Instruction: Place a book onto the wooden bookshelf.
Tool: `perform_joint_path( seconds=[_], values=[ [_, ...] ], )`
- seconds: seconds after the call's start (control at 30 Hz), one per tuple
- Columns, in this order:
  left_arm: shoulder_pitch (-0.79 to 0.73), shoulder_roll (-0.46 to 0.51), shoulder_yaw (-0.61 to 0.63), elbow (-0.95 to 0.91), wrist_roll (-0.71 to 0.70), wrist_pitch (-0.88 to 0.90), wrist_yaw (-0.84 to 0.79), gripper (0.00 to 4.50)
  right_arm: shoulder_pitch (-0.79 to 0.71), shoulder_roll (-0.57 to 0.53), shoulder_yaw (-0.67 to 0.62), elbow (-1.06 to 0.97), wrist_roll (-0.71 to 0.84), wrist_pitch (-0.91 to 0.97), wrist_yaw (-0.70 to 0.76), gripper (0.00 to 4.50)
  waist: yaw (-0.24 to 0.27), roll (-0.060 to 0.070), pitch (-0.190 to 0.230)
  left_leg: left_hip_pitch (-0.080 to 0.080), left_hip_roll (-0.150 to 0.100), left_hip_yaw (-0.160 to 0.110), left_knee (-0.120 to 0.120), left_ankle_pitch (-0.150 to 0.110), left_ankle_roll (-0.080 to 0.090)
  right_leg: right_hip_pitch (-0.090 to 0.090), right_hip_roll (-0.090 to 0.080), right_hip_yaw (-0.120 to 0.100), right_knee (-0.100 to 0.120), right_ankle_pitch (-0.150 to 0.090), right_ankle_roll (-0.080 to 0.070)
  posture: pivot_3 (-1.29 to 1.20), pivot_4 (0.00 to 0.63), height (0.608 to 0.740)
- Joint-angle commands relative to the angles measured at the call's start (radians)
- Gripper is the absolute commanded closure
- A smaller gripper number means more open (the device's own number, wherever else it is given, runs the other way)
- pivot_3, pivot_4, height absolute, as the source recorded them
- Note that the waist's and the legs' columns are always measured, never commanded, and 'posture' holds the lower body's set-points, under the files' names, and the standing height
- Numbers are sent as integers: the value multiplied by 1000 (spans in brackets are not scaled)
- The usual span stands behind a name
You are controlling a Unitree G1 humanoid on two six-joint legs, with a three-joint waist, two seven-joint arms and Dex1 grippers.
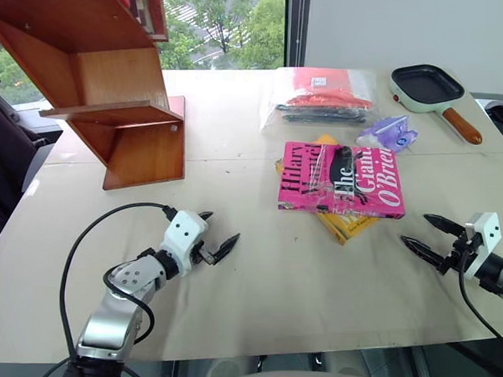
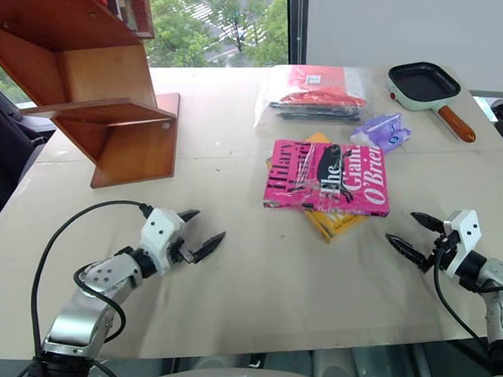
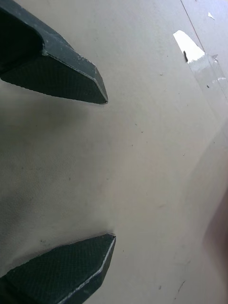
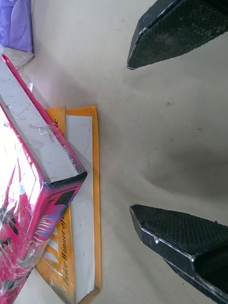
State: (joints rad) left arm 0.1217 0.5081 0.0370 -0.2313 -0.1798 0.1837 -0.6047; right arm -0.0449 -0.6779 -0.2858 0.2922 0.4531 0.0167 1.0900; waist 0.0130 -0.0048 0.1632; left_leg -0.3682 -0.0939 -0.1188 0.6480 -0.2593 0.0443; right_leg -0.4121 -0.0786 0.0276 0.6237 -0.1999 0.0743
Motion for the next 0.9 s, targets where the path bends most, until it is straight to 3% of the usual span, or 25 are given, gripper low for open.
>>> perform_joint_path(
  seconds=[0.03,0.33,0.5,0.7,0.9],
  values=[
    [40,7,31,-50,-7,26,15,24,-50,-48,-21,91,-24,-55,38,0,-3,0,0,0,0,0,0,0,0,0,0,0,0,0,0,0,150,740],
    [84,0,57,-113,-29,53,26,24,-149,-78,2,307,-78,-143,99,0,0,0,2,0,1,0,-1,0,0,0,0,-2,-1,2,-4,0,150,740],
    [79,7,95,-164,-99,106,8,24,-158,-80,-15,258,-52,-93,79,0,0,0,2,-2,0,1,0,0,0,0,0,-1,-2,2,-4,0,150,740],
    [88,34,100,-176,-85,93,-3,24,-183,-85,-2,258,-81,-55,38,0,0,0,3,-2,1,0,0,0,0,-1,0,-2,-2,2,-4,0,150,740],
    [63,86,149,-229,-152,122,-56,24,-321,-97,-5,340,-115,-41,-46,0,-4,1,4,-4,0,1,0,0,0,-4,0,-1,-2,3,-4,0,150,740]
  ],
)
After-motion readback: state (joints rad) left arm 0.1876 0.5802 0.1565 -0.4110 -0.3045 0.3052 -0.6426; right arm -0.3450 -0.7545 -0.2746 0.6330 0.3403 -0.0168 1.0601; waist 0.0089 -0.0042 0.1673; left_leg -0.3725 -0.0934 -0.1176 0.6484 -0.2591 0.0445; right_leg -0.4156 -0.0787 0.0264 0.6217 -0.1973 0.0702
